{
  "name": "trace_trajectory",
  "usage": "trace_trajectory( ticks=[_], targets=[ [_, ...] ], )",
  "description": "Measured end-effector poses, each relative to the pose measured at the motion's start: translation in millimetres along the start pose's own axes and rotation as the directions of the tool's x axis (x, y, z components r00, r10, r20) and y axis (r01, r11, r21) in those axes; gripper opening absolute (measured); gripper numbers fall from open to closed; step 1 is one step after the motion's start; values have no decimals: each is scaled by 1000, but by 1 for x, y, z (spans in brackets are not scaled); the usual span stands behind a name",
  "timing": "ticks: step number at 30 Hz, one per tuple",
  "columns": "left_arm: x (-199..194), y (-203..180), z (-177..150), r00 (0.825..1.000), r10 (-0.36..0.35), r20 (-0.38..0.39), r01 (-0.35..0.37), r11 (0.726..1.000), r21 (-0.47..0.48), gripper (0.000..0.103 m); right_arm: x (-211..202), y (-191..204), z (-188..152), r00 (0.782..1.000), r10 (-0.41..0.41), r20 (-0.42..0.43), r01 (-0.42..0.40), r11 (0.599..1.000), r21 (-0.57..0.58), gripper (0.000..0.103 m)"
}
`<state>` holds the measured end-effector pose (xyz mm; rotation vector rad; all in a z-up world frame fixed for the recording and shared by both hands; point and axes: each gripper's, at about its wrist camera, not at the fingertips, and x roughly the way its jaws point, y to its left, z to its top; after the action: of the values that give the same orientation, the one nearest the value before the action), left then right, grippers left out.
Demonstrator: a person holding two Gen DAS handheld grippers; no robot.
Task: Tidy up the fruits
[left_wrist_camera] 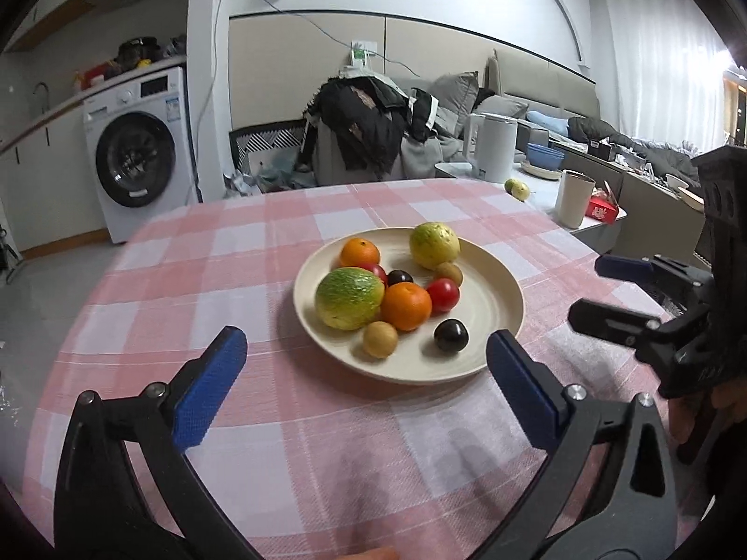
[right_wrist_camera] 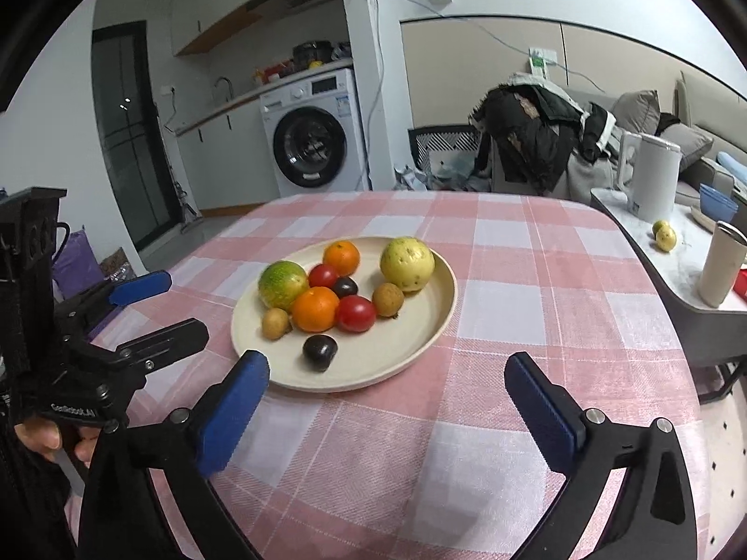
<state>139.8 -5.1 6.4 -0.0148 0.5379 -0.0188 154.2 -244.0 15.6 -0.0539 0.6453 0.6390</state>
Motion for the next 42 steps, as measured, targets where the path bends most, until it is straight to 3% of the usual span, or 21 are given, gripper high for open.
trace_trajectory(
  ticks=[17, 24, 42],
  targets=[
    [-30, 19, -12, 996, 5, 87, 0, 998, -64, 102, -33, 20, -8, 989, 41, 144, -29, 996, -80, 103],
    [-28, 16, -12, 997, 2, 77, 2, 999, -49, 102, -35, 31, -10, 987, 38, 155, -17, 991, -134, 103],
    [-28, 11, -11, 996, -26, 90, 29, 999, -28, 102, -37, 30, -10, 987, 44, 155, -27, 994, -110, 103]
  ],
)
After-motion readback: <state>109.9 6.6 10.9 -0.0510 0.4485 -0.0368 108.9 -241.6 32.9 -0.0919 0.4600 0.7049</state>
